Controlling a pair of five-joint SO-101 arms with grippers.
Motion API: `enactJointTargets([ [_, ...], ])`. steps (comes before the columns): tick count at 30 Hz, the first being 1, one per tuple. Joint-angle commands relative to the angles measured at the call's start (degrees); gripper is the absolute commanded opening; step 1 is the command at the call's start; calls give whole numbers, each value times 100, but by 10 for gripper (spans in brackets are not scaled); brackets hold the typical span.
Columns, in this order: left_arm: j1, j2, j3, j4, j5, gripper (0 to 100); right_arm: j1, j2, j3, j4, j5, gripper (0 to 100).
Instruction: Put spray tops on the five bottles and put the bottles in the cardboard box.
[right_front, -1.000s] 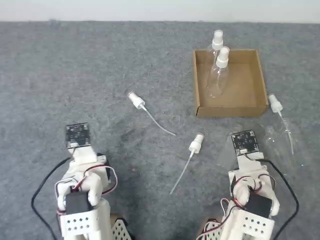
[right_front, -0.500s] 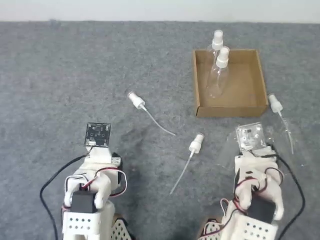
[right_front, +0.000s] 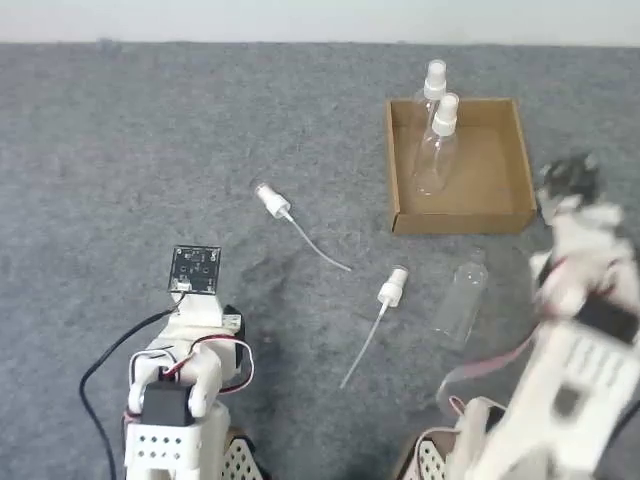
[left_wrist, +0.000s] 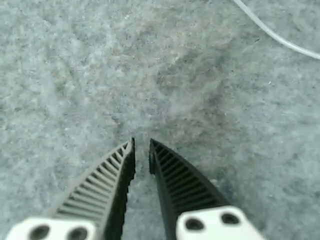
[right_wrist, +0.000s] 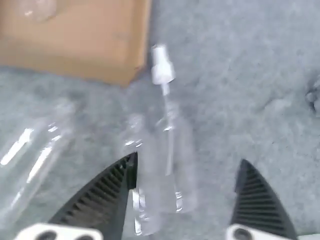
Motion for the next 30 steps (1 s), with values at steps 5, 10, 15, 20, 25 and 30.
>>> enactJointTargets([
  [5,9,-123,-101,9,9,41,673,3477,-2637,251,176,281],
  [10,9,-123,-101,9,9,41,778,4673,-2954,215,536,279],
  [15,9,-123,-101,9,9,41,813,5235,-2945,198,712,235],
  [20,9,-123,-101,9,9,41,998,5771,-2945,-268,738,231],
  [25,18,-123,-101,9,9,41,1314,6273,-2963,-769,809,132],
  [30,26,-123,-101,9,9,41,1754,6290,-2971,-787,1231,63],
])
